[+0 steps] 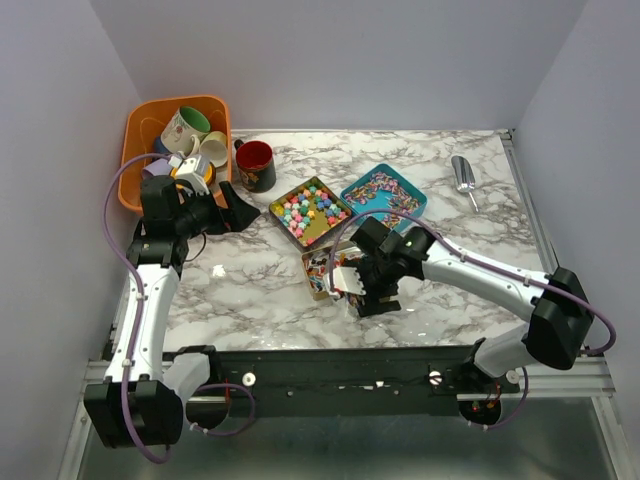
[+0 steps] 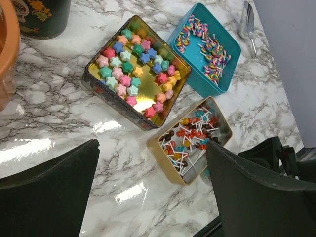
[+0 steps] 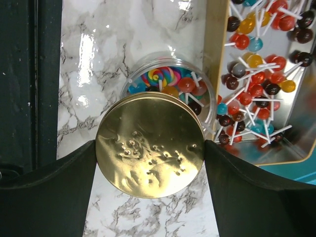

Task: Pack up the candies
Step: Close the bottle lid on the packing bottle.

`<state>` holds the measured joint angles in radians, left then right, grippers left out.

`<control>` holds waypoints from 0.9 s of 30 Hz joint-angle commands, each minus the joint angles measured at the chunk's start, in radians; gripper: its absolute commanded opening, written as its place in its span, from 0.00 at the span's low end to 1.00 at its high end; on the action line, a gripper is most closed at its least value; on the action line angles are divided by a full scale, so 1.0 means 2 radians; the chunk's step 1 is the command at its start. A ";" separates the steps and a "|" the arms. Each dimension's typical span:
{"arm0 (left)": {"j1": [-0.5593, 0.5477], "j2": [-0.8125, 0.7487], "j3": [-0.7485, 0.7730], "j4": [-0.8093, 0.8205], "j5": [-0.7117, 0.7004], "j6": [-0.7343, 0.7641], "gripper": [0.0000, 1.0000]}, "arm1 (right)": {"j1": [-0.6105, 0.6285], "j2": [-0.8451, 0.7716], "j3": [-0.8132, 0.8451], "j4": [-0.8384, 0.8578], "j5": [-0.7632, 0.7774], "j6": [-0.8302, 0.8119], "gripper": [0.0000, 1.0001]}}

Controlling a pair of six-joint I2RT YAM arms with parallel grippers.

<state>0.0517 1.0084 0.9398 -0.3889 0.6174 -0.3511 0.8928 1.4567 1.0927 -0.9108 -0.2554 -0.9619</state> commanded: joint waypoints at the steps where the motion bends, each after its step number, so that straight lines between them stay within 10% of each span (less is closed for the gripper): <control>1: 0.003 0.004 0.011 -0.007 -0.001 0.015 0.99 | -0.002 0.004 0.052 0.003 -0.020 0.011 0.76; 27: 0.022 -0.006 -0.005 0.007 -0.003 0.000 0.99 | 0.038 0.027 0.040 -0.006 -0.005 -0.031 0.75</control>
<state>0.0864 1.0115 0.9401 -0.3912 0.6174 -0.3454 0.9565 1.5043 1.1957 -0.9287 -0.2821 -0.9993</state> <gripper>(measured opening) 0.987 0.876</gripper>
